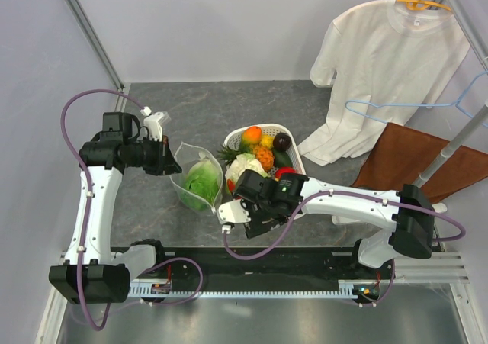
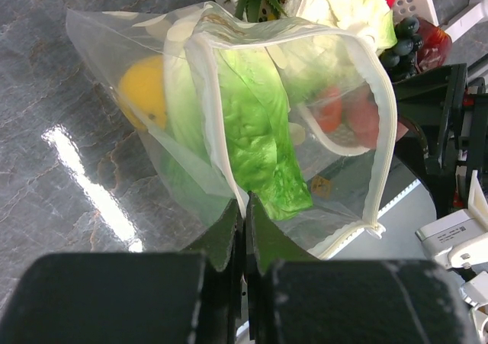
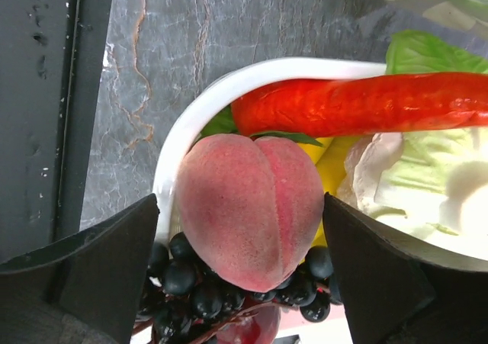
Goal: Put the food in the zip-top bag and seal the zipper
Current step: Pick up the fake fruit from the bin, then place the fake fruit in the zipper food storage bag.
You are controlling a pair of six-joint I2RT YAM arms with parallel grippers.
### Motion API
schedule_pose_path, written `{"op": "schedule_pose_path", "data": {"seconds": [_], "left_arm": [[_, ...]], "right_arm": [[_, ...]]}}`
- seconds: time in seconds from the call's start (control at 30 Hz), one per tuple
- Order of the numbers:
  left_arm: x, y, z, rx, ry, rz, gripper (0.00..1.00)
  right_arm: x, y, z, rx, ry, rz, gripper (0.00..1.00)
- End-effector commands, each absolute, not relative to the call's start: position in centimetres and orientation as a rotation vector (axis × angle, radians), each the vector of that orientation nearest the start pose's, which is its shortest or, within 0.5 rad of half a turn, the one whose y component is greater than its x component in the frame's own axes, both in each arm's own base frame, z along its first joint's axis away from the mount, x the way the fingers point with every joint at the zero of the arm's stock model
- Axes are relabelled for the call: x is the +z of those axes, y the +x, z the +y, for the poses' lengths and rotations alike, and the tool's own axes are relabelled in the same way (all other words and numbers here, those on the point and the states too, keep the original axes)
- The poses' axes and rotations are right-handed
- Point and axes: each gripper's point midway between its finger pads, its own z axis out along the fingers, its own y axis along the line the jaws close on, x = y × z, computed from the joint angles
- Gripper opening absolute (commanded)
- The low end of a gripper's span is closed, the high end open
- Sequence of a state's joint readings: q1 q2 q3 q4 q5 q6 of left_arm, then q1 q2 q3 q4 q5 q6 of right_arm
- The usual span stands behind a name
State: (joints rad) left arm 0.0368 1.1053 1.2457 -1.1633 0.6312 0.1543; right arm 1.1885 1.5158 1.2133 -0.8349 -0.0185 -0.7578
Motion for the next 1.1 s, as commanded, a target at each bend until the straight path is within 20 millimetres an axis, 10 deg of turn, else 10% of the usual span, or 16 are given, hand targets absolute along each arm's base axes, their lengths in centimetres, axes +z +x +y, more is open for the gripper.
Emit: {"op": "schedule_pose_path", "data": {"seconds": [0.0, 0.27, 0.53, 0.77, 0.9, 1.07], "left_arm": [[24.2, 22.1, -9.6, -0.752, 0.386, 2.376, 0.02], [24.2, 22.2, -9.6, -0.760, 0.375, 2.377, 0.02], [24.2, 22.3, -9.7, -0.771, 0.377, 2.377, 0.02], [24.7, 22.8, -10.4, -0.821, 0.371, 2.367, 0.02], [25.9, 23.2, -11.1, -0.861, 0.373, 2.344, 0.02], [26.8, 23.1, -11.2, -0.867, 0.367, 2.329, 0.02]], "right_arm": [[11.8, 14.3, 29.7, 0.161, -2.257, 1.543, 0.87], [16.1, 14.9, 32.0, 0.220, -2.117, 1.519, 0.41], [24.3, 14.3, 33.6, 0.359, -1.945, 1.419, 0.32], [34.4, 15.2, 40.2, 0.588, -1.597, 1.268, 0.28], [35.1, 17.0, 44.1, 0.615, -1.497, 1.285, 0.27], [31.3, 21.4, 46.9, 0.522, -1.455, 1.368, 0.26]]}}
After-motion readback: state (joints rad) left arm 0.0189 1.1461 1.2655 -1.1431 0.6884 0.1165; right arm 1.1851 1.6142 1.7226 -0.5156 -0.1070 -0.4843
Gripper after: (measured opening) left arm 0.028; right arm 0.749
